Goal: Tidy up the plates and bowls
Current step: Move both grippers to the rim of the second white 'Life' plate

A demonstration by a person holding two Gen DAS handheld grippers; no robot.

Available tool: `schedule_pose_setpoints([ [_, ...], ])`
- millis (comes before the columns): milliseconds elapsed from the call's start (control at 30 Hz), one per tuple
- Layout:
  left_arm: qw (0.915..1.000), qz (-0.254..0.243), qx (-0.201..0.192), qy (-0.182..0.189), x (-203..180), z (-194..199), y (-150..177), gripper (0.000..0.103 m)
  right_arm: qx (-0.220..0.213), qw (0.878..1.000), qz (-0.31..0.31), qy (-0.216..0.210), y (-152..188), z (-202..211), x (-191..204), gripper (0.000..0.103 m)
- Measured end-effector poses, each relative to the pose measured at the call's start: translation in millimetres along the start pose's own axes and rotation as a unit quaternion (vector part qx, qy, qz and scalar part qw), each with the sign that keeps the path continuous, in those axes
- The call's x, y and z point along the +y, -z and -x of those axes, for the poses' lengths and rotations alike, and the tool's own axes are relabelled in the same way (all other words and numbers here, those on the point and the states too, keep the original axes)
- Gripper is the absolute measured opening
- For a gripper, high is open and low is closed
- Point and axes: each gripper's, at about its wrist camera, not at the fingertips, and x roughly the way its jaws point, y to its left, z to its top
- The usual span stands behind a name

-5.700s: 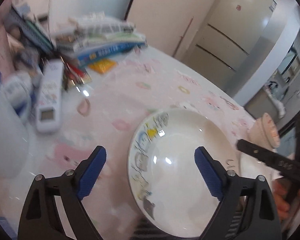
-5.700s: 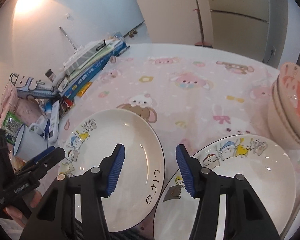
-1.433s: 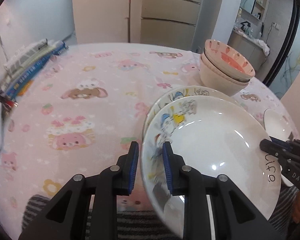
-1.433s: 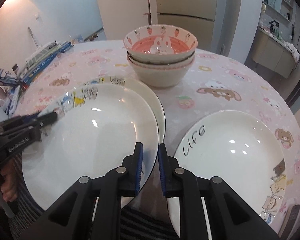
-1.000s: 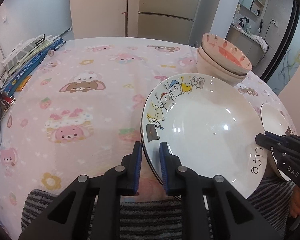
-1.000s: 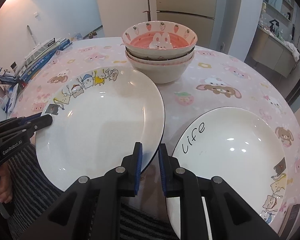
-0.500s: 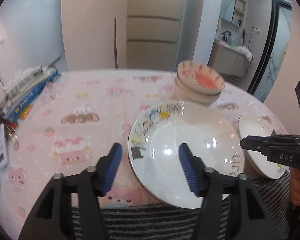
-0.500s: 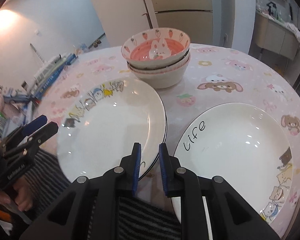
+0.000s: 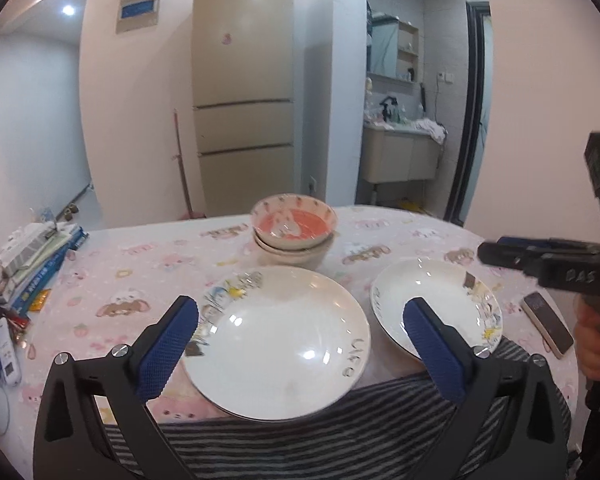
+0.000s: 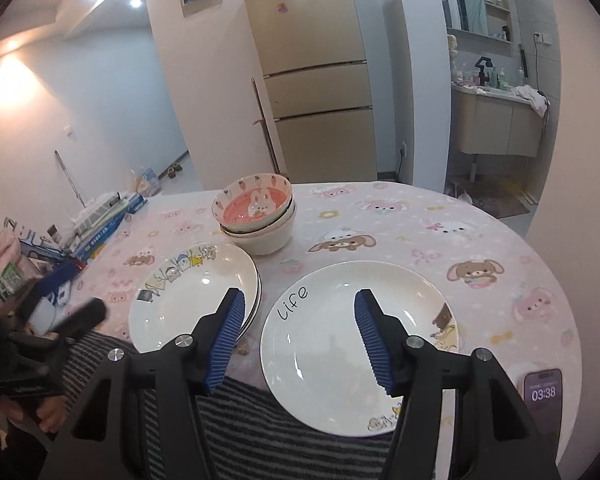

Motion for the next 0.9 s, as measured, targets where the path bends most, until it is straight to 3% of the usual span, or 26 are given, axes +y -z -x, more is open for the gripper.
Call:
schedule_pose_setpoints([
  [267, 0.9912, 0.047, 0.103, 0.068, -32.4, -37.0, 9.2, 0.102, -0.001, 0.999, -0.028, 0.02, 18.7, 15.3, -36.3, 0.062],
  [333, 0.9823, 0.07, 0.141, 0.101, -37.4, -47.9, 9.6, 0.102, 0.003, 0.999, -0.043, 0.021, 22.3, 14.0, -50.2, 0.062],
  [367, 0.9731, 0.095, 0.166, 0.129, -38.5, -54.2, 10.5, 0.102, 0.005, 0.999, -0.048, 0.021, 23.7, 13.4, -54.9, 0.062],
  [467, 0.9565, 0.147, 0.193, 0.162, -39.4, -61.9, 7.5, 0.102, 0.006, 0.998, -0.058, 0.018, 28.5, 14.4, -70.6, 0.062],
  [633, 0.9631, 0.125, 0.191, 0.143, -54.5, -69.3, -11.8, 0.097, 0.013, 0.994, -0.106, 0.003, 38.6, 10.8, -95.6, 0.062],
  [733, 0.964, 0.103, 0.198, 0.144, -58.5, -82.6, -27.4, 0.091, 0.036, 0.992, -0.123, -0.017, 47.5, 2.5, -107.5, 0.062],
  [800, 0.9676, 0.084, 0.195, 0.137, -61.0, -95.8, -39.8, 0.083, 0.044, 0.991, -0.13, -0.009, 53.2, -1.9, -112.7, 0.062],
  [833, 0.9679, 0.07, 0.197, 0.139, -62.7, -103.8, -44.9, 0.081, 0.049, 0.99, -0.134, -0.002, 55.9, -5.7, -115.8, 0.062],
  [900, 0.9606, 0.04, 0.213, 0.174, -69.4, -121.6, -51.9, 0.071, 0.064, 0.987, -0.144, 0.009, 60.8, -15.3, -123.9, 0.062],
])
